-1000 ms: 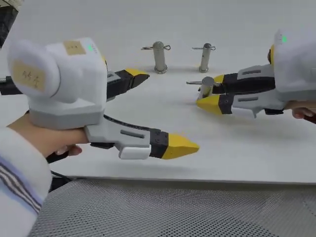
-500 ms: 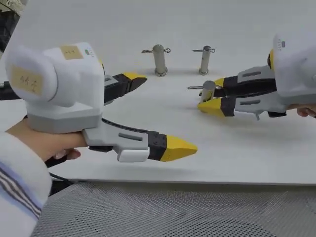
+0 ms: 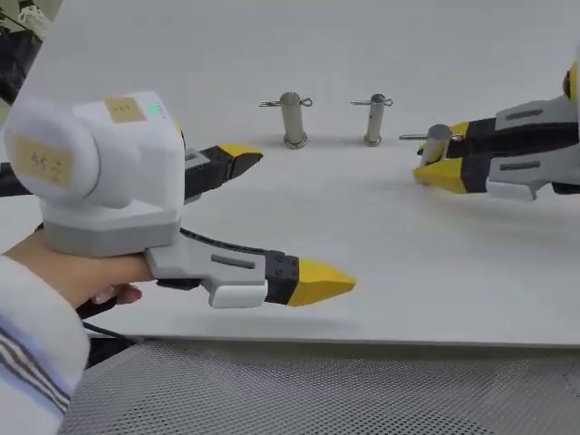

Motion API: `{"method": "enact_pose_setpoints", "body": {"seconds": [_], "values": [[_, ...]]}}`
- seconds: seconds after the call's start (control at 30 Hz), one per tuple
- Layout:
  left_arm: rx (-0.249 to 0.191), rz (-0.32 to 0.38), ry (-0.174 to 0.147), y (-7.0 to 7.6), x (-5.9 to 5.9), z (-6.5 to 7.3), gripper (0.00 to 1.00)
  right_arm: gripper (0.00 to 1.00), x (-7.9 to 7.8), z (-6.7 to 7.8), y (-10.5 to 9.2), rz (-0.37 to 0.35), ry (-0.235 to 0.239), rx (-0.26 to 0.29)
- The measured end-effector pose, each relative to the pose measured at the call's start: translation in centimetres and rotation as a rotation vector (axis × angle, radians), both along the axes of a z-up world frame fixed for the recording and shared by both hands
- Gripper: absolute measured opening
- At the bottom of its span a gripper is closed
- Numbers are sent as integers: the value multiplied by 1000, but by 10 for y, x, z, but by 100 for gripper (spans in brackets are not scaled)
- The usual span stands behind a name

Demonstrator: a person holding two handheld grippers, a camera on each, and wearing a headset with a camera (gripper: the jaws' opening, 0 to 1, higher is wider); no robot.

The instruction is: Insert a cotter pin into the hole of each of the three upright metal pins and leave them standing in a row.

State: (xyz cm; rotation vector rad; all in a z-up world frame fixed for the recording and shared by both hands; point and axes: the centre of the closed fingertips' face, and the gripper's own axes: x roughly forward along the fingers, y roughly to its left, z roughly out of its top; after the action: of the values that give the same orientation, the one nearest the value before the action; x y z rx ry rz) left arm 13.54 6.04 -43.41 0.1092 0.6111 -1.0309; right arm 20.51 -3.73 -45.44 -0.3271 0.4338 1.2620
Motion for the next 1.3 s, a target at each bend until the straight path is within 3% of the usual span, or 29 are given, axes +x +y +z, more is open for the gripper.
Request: {"method": "enact_pose_setpoints", "body": {"seconds": [0.2,0.4,0.9,1.27,1.3], "values": [[8,1,3,2,-2,0,99,8,21,4,-14,-34,-23,-2],[-15,30,12,4,-1,2,99,8,35,-8,-23,-44,-6,-21],[15,36,27,5,-5,-3,98,8,46,-20,-27,-38,-14,1],[29,49,30,7,-6,-5,98,10,49,-16,-29,-53,-28,31],[30,49,30,7,-6,-5,98,12,49,-10,-27,-56,-26,63]]}}
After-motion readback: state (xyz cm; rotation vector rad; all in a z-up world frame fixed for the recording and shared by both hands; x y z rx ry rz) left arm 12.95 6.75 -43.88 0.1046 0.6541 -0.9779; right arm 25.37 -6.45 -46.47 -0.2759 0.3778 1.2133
